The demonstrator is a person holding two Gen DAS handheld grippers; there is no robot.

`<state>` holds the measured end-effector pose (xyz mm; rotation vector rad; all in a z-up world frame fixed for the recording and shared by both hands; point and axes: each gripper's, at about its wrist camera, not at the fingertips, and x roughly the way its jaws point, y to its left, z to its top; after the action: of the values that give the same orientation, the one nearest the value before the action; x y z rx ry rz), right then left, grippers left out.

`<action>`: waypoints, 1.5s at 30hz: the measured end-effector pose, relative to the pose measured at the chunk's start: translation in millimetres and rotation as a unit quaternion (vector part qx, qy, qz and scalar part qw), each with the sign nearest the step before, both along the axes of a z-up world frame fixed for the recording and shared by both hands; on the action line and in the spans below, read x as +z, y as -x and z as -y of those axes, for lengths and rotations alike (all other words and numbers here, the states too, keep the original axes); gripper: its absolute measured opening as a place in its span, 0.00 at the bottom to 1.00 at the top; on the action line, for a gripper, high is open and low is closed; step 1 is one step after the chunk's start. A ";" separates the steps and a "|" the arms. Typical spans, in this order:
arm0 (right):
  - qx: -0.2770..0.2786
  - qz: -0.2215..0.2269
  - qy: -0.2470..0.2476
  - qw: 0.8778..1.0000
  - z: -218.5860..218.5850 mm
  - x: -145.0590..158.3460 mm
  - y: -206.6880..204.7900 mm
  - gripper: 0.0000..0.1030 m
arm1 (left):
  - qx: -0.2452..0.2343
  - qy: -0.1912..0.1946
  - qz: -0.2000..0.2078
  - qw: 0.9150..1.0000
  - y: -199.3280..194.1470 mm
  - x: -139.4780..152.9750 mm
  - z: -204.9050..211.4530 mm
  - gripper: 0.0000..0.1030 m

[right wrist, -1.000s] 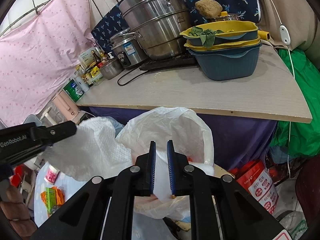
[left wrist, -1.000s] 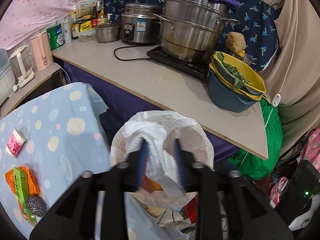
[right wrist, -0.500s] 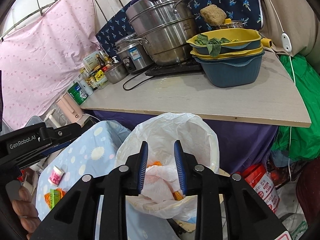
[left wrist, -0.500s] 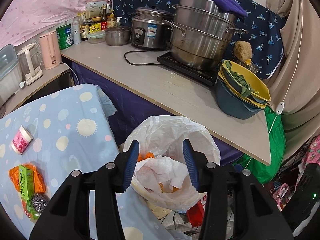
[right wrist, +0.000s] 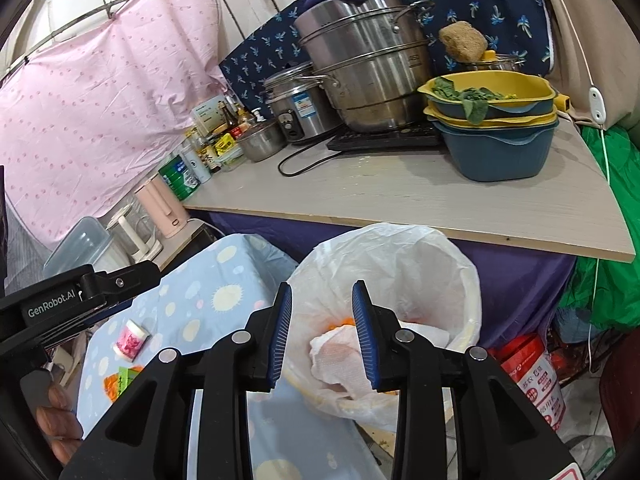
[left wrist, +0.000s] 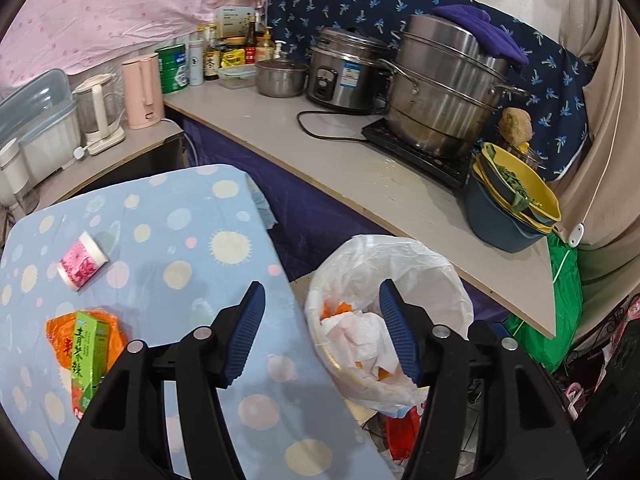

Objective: Collect trash
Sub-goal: 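Move both grippers back from the bin to the remaining items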

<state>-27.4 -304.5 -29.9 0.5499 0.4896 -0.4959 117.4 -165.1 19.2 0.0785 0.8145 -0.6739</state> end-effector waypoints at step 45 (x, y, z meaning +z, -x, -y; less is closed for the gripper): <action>0.265 -0.130 0.024 0.955 -259.3 -74.8 -139.5 0.59 | 0.214 -0.078 -0.070 0.971 -58.8 -104.2 -293.8 0.85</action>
<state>112.1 -45.2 -104.7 0.2861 0.8452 -0.0631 176.2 128.7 -85.0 -0.0039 0.9822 -0.2077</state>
